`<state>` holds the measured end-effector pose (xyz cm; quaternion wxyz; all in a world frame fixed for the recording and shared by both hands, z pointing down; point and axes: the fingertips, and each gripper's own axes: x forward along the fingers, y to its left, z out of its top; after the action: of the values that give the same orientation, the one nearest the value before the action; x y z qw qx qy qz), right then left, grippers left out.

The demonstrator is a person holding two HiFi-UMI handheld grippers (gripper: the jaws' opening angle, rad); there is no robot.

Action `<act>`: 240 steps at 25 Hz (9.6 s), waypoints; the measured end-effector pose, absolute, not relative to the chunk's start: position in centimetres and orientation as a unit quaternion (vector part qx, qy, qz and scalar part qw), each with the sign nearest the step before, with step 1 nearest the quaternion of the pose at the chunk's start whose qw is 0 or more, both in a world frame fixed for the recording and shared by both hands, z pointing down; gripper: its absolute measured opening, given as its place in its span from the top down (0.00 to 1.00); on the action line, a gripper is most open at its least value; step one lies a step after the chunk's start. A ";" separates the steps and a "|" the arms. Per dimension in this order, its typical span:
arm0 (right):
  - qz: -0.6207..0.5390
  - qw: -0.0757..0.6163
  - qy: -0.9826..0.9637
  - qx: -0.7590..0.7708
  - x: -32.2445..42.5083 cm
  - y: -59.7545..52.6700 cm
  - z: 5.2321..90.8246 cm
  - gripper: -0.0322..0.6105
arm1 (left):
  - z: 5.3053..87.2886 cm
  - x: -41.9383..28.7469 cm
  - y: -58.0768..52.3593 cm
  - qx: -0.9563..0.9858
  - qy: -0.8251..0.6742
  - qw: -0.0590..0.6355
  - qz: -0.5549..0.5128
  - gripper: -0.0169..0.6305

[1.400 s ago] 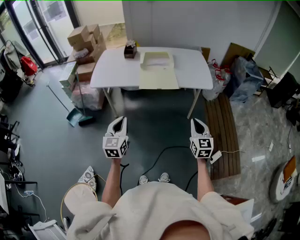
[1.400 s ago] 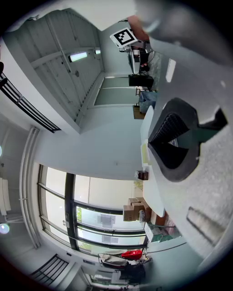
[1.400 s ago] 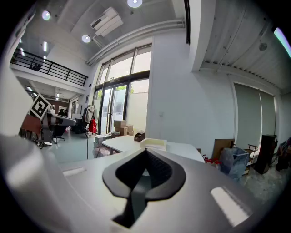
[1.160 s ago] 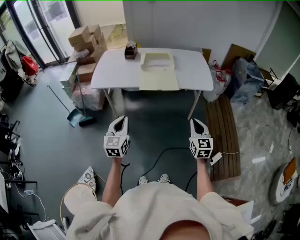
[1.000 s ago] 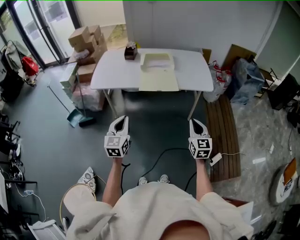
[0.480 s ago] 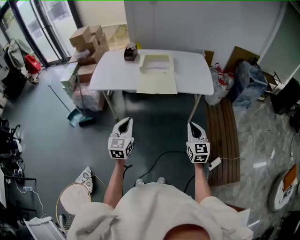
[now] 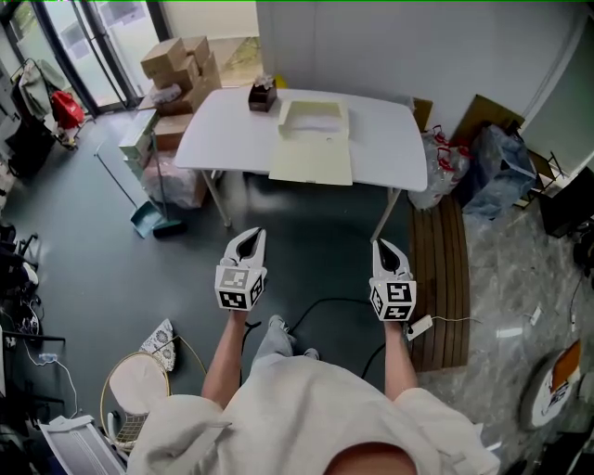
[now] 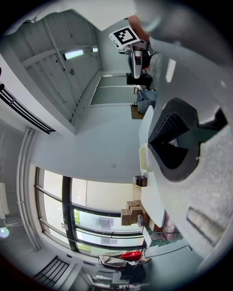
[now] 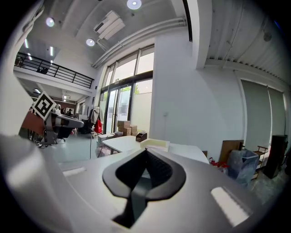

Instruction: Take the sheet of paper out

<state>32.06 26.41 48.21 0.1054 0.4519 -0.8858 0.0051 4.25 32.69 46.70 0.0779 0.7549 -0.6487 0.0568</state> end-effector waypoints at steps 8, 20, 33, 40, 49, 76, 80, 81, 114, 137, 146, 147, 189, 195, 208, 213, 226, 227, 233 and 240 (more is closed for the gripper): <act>0.003 0.113 -0.882 0.457 29.0 20.9 49.5 0.95 | 48.4 1.7 26.2 0.765 -0.636 0.085 0.051 0.97; -0.004 0.122 -0.869 0.480 21.4 8.1 48.1 0.95 | 47.9 -5.7 12.2 0.785 -0.612 0.091 0.038 0.97; -0.011 0.123 -0.856 0.502 13.9 -1.5 48.1 0.95 | 47.9 -12.9 1.0 0.800 -0.593 0.085 0.035 0.97; -0.006 0.134 -0.852 0.506 12.8 -3.3 49.1 0.95 | 49.8 -12.7 -1.5 0.809 -0.578 0.103 0.040 0.97; -0.008 0.139 -0.857 0.496 11.5 -9.2 50.3 0.95 | 51.0 -13.8 -6.6 0.804 -0.583 0.105 0.050 0.97; 0.051 0.186 -0.911 0.364 6.1 -31.7 56.0 0.95 | 53.2 -15.6 -25.6 0.744 -0.647 0.139 0.091 0.97; 0.058 0.200 -0.912 0.352 4.9 -32.1 57.6 0.95 | 54.7 -16.3 -26.0 0.740 -0.648 0.152 0.099 0.97; 0.061 0.203 -0.912 0.351 4.8 -32.0 58.0 0.95 | 55.1 -16.4 -26.0 0.739 -0.647 0.156 0.101 0.97; -0.245 0.529 -0.793 0.175 2.1 -28.9 73.0 0.95 | 62.7 -17.0 -26.7 0.768 -0.593 0.220 0.101 0.97; -0.283 0.536 -0.774 0.186 0.8 -32.0 75.1 0.44 | 64.6 -17.7 -25.1 0.754 -0.602 0.240 0.107 0.97; -0.296 0.536 -0.765 0.200 0.4 -33.5 74.6 0.47 | 64.9 -18.1 -24.7 0.750 -0.605 0.244 0.110 0.97; -0.300 0.537 -0.763 0.199 0.4 -33.7 74.7 0.49 | 65.0 -18.1 -24.6 0.750 -0.605 0.245 0.110 0.97; -0.274 0.565 -0.763 0.151 1.6 -25.6 75.6 0.95 | 63.4 -18.3 -22.2 0.759 -0.602 0.228 0.100 0.97; -0.270 0.567 -0.764 0.150 2.6 -22.9 75.1 0.95 | 62.5 -17.6 -22.0 0.767 -0.595 0.220 0.095 0.97; -0.269 0.563 -0.767 0.148 3.3 -16.2 73.2 0.95 | 60.3 -16.1 -22.0 0.785 -0.581 0.199 0.079 0.97; -0.261 0.568 -0.766 0.151 4.4 -14.2 73.1 0.95 | 59.6 -15.3 -22.3 0.792 -0.574 0.194 0.074 0.97; -0.262 0.553 -0.770 0.181 5.4 -13.2 69.6 0.95 | 57.7 -13.8 -23.6 0.807 -0.560 0.176 0.066 0.97; -0.265 0.549 -0.770 0.187 5.3 -13.5 68.9 0.95 | 57.4 -13.8 -23.8 0.807 -0.560 0.174 0.066 0.97; -0.290 0.518 -0.770 0.236 4.8 -16.9 63.4 0.95 | 55.7 -13.8 -24.9 0.811 -0.560 0.157 0.058 0.97; -0.309 0.483 -0.765 0.293 4.4 -22.1 58.2 0.95 | 53.1 -13.4 -25.5 0.817 -0.559 0.134 0.047 0.97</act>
<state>4.41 -22.09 58.21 0.4830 0.2928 -0.7650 -0.3093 -13.41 -25.54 53.13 0.1345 0.8167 -0.5592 0.0466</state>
